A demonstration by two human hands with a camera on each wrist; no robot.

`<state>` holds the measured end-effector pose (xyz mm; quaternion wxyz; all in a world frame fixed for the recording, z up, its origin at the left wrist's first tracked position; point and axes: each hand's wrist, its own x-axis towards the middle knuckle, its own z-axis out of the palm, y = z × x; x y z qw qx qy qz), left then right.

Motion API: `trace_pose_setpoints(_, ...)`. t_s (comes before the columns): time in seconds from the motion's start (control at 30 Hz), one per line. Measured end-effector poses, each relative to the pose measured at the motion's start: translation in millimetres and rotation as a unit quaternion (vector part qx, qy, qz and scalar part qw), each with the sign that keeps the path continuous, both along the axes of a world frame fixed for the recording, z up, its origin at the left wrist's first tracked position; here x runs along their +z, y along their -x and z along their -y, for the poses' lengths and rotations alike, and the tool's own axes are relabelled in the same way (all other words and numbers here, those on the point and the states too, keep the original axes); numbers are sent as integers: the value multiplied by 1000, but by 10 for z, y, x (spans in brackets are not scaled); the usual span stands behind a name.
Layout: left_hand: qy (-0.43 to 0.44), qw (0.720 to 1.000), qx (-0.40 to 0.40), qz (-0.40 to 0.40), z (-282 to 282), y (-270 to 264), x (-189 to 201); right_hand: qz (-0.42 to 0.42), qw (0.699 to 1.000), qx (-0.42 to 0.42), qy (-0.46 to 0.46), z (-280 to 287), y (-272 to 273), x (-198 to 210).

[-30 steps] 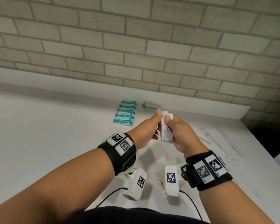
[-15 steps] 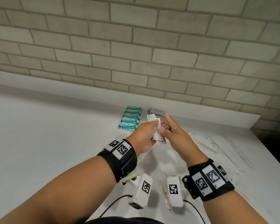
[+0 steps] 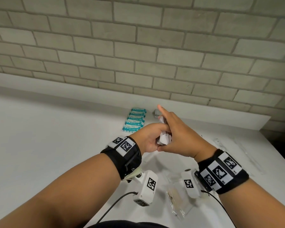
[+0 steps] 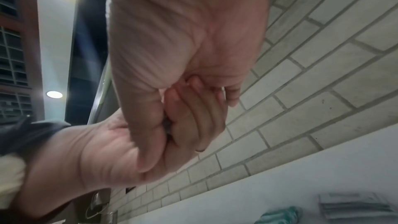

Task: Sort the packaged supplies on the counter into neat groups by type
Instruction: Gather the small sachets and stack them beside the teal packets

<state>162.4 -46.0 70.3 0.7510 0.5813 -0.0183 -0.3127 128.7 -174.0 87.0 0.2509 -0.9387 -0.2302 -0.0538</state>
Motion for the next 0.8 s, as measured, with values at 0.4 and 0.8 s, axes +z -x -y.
trace_pose_setpoints(0.4,103,983,148,46,113,-324,-236,-342,798,-101,-487,104,-285,-365)
trace_pose_setpoints(0.8,-180,958,105,198,69,-1142,-613,-352,821,-214,-396,515,-1185,-680)
